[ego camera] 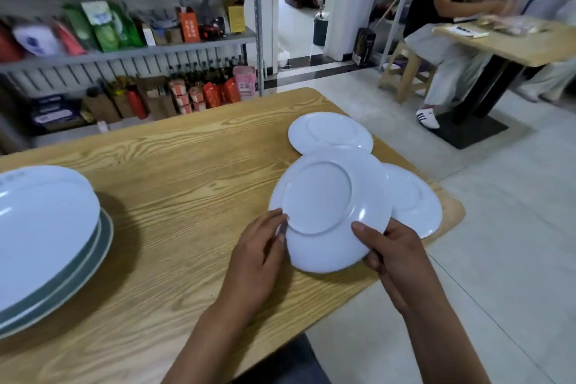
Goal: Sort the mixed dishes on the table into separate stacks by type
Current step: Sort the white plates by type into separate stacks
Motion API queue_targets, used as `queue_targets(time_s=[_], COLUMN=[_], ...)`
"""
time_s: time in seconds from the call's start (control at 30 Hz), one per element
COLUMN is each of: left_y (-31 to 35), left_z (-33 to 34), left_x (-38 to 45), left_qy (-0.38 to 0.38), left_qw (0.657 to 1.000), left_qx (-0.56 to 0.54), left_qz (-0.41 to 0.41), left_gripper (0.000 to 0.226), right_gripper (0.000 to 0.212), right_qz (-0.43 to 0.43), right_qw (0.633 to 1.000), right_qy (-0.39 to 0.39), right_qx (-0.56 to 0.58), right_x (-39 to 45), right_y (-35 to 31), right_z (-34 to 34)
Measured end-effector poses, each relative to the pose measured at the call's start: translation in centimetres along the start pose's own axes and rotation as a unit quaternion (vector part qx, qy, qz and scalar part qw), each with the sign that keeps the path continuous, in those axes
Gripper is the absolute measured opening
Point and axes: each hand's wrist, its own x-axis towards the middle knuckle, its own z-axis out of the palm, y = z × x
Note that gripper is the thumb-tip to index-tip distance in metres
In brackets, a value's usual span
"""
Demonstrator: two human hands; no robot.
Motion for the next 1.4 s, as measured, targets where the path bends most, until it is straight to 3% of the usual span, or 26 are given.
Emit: queue_targets(time_s=[0.07,0.1,0.27,0.4,0.47,0.53,0.63,0.73,0.87,1.07,1.17,1.4], left_y=[2.1,3.2,8.1,9.3,9.1,8.1,6.3,5.6,4.6,3.4,1.8,-2.2], left_z=[-2.0,-3.5,-10.9,-15.7,-18.5,-21.2,-24.4,-26.1,-29.0,-33.7,-36.4,-41.6], left_x=[0.0,0.1,0.7,0.1,-0.8,-1.8,-3.8,-6.2,-9.9,-16.1,-19.3,-23.5], left_qy=[0.041,0.06,0.136,0.2,0.217,0.214,0.178,0.186,0.255,0.39,0.44,0.431], left_qw=[0.998,0.997,0.973,0.927,0.918,0.913,0.903,0.891,0.861,0.831,0.816,0.803], left_qx=[-0.047,-0.052,0.091,0.251,0.283,0.316,0.372,0.405,0.438,0.392,0.361,0.361], left_qz=[0.001,0.01,0.161,0.192,0.171,0.145,0.119,0.083,0.041,-0.053,-0.097,-0.199], left_gripper=[0.033,0.037,0.068,0.086,0.08,0.069,0.048,0.024,0.02,0.026,0.026,0.021], right_gripper=[0.005,0.008,0.006,0.018,0.008,0.023,0.025,0.024,0.022,0.028,0.038,0.032], right_qz=[-0.07,-0.11,-0.242,-0.42,-0.489,-0.543,-0.594,-0.626,-0.667,-0.659,-0.623,-0.579], right_qw=[0.996,0.99,0.935,0.808,0.741,0.684,0.631,0.615,0.606,0.652,0.667,0.642], right_qy=[-0.041,-0.057,-0.153,-0.19,-0.198,-0.201,-0.218,-0.23,-0.233,-0.295,-0.343,-0.428], right_qx=[-0.041,-0.075,-0.209,-0.367,-0.417,-0.445,-0.449,-0.422,-0.364,-0.232,-0.224,-0.264], right_x=[-0.4,-0.4,0.0,0.6,0.5,0.1,-0.6,-1.4,-3.3,-8.2,-10.7,-13.3], right_y=[-1.6,-2.5,-5.6,-5.5,-5.3,-4.8,-4.2,-3.5,-2.5,-0.6,0.7,5.1], right_z=[1.9,2.9,8.6,14.0,16.3,18.4,21.7,25.0,30.3,38.0,40.8,45.8])
